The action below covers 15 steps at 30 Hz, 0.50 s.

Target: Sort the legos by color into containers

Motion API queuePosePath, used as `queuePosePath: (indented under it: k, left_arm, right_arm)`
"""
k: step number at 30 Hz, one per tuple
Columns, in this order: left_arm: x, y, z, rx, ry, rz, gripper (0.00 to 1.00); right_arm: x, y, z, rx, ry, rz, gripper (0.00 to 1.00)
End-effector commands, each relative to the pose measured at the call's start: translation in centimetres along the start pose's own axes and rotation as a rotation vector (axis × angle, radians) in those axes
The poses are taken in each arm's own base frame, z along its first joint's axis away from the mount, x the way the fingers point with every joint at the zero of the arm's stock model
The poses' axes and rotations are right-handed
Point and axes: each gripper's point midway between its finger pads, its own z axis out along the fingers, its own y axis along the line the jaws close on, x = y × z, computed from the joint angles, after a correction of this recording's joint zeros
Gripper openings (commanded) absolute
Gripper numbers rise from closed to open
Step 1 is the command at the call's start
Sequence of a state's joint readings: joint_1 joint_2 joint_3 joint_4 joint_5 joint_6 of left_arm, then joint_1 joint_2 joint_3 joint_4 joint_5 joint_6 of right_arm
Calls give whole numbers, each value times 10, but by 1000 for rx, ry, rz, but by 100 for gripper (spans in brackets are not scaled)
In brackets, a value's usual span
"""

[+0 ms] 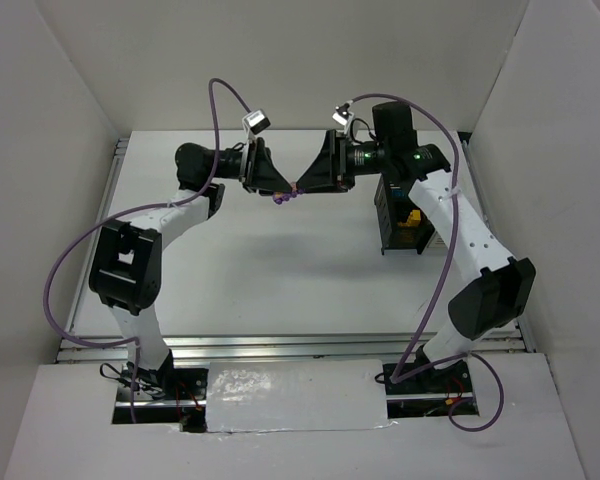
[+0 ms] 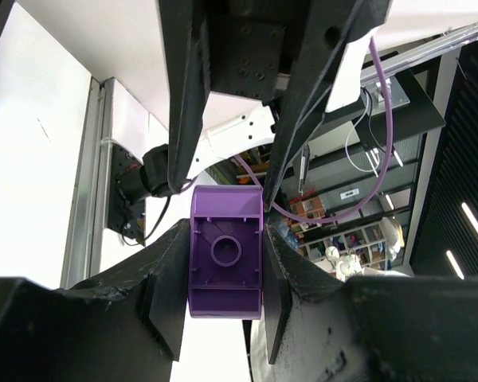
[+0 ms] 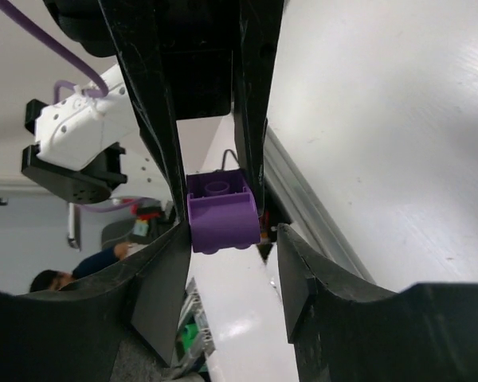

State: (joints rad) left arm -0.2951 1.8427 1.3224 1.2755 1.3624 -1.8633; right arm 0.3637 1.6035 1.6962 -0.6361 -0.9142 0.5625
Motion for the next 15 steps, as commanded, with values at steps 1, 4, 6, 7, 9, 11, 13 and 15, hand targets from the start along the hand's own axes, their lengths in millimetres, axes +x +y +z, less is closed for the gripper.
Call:
queuePosePath:
  k: [1, 4, 6, 7, 9, 11, 13, 15]
  left_arm:
    - [7, -29, -3, 69, -8, 392, 0]
    - [8, -30, -3, 74, -7, 392, 0]
    - [9, -32, -2, 78, -4, 396, 0]
    - [9, -34, -1, 81, -1, 398, 0]
    - [10, -35, 1, 86, 3, 398, 0]
    - [11, -35, 1, 90, 5, 397, 0]
    - [15, -34, 3, 93, 16, 388, 0]
    - [14, -33, 4, 93, 14, 387, 0]
  right_arm:
    - [2, 26, -6, -125, 4, -15, 54]
    - [9, 36, -9, -198, 51, -14, 56]
    - [8, 39, -9, -213, 47, -25, 56]
    - [6, 39, -9, -213, 40, -27, 55]
    - [2, 39, -8, -219, 21, -26, 55]
    - [1, 37, -4, -224, 20, -11, 54]
    - [-2, 39, -4, -235, 10, -19, 52]
    - [-2, 37, -3, -234, 17, -5, 48]
